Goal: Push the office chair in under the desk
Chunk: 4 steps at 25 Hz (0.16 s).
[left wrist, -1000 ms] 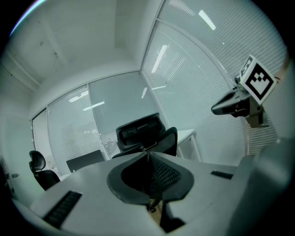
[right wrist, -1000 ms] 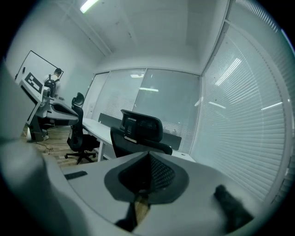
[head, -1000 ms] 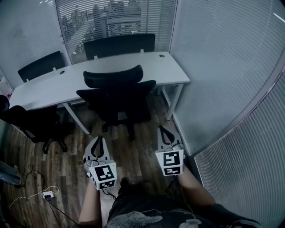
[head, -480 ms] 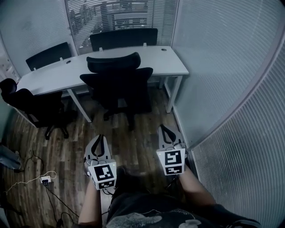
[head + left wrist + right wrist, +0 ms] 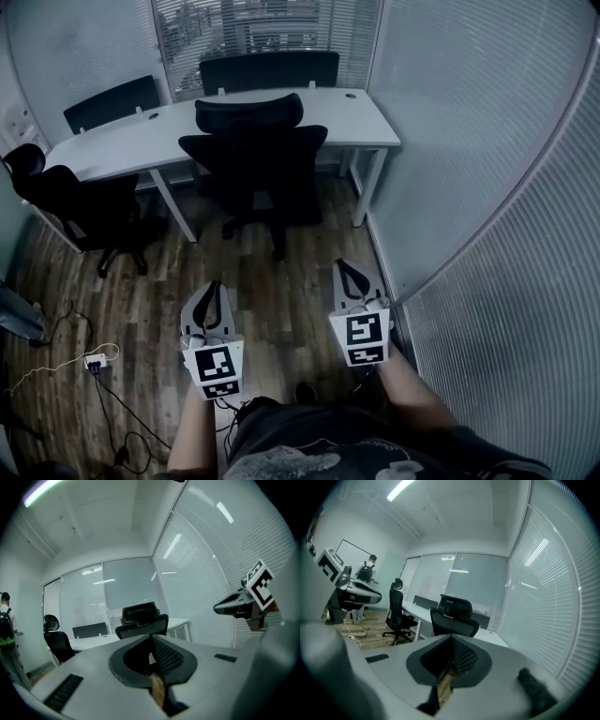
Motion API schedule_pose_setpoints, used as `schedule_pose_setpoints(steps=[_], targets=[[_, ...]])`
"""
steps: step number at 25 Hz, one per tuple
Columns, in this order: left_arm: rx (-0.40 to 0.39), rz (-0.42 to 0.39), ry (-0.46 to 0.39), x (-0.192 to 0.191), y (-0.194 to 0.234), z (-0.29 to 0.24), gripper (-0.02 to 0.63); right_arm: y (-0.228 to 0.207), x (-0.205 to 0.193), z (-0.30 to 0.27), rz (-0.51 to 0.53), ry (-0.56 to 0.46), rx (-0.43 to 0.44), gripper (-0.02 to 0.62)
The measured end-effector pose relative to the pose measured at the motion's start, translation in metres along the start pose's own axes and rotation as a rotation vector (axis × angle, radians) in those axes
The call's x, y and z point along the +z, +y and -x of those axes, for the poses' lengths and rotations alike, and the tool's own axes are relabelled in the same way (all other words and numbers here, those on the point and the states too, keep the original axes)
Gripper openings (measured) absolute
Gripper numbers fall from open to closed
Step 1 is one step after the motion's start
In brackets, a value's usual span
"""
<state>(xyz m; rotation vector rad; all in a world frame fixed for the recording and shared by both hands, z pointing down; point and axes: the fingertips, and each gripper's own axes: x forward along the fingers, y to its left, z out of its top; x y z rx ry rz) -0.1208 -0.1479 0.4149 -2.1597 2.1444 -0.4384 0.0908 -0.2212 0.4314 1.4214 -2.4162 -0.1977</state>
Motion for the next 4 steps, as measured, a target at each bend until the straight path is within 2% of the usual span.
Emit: schedule_pose_setpoints(steps=[4], targets=[[-0.008,0.023,0.004,-0.009,0.019,0.017,0.029,0.021,0.009,0.012,0.017,0.001,-0.014,0.021]])
